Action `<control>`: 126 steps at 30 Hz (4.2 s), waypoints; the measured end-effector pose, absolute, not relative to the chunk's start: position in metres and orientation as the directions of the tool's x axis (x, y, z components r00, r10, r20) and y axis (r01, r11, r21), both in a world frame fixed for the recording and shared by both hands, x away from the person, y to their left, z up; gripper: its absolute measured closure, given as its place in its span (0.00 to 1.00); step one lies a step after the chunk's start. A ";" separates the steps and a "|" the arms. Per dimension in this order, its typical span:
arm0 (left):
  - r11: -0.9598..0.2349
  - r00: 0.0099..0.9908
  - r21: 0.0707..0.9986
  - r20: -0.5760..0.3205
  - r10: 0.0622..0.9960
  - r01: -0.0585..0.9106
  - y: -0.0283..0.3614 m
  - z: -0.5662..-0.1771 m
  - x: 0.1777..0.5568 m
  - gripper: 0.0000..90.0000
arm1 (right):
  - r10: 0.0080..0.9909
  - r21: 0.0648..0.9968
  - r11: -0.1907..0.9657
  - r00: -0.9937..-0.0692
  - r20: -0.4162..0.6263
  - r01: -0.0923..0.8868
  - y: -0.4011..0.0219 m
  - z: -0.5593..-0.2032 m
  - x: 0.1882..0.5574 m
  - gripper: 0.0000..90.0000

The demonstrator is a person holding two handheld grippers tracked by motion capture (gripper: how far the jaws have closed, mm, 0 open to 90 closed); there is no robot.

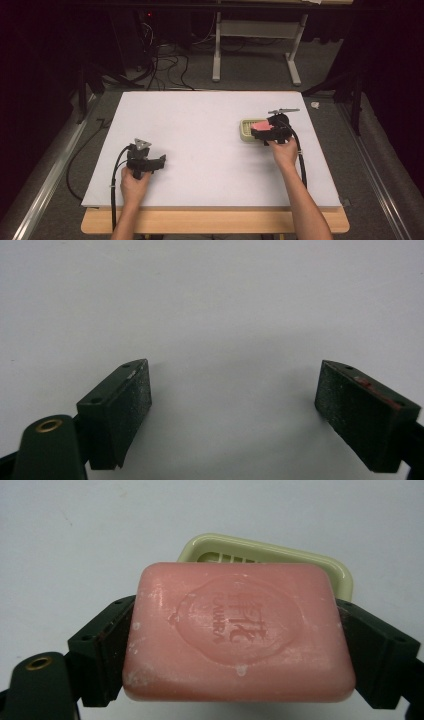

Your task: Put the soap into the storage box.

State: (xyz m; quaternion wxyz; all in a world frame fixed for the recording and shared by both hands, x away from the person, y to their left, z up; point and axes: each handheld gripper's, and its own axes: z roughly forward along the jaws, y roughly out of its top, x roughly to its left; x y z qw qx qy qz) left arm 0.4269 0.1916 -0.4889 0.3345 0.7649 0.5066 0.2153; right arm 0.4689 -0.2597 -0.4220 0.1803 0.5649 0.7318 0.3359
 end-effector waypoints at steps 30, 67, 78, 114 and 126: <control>-0.262 0.394 0.730 -0.010 0.919 0.631 0.192 -0.489 0.427 0.17 | 0.965 0.632 0.126 -0.242 0.101 0.765 -0.248 -0.442 0.498 0.15; -0.262 0.394 0.730 -0.011 0.919 0.631 0.192 -0.489 0.427 0.17 | 0.967 0.663 0.107 -0.234 0.105 0.741 -0.250 -0.435 0.496 0.14; -0.262 0.394 0.730 -0.010 0.919 0.631 0.192 -0.489 0.427 0.17 | 0.964 0.678 0.119 -0.249 0.096 0.725 -0.249 -0.429 0.493 0.15; -0.262 0.393 0.730 -0.009 0.919 0.631 0.191 -0.489 0.427 0.17 | 0.943 0.784 0.111 -0.312 0.110 0.611 -0.267 -0.402 0.448 0.18; -0.263 0.393 0.730 -0.009 0.919 0.631 0.191 -0.489 0.427 0.17 | 0.932 0.815 0.111 -0.344 0.113 0.569 -0.269 -0.395 0.428 0.19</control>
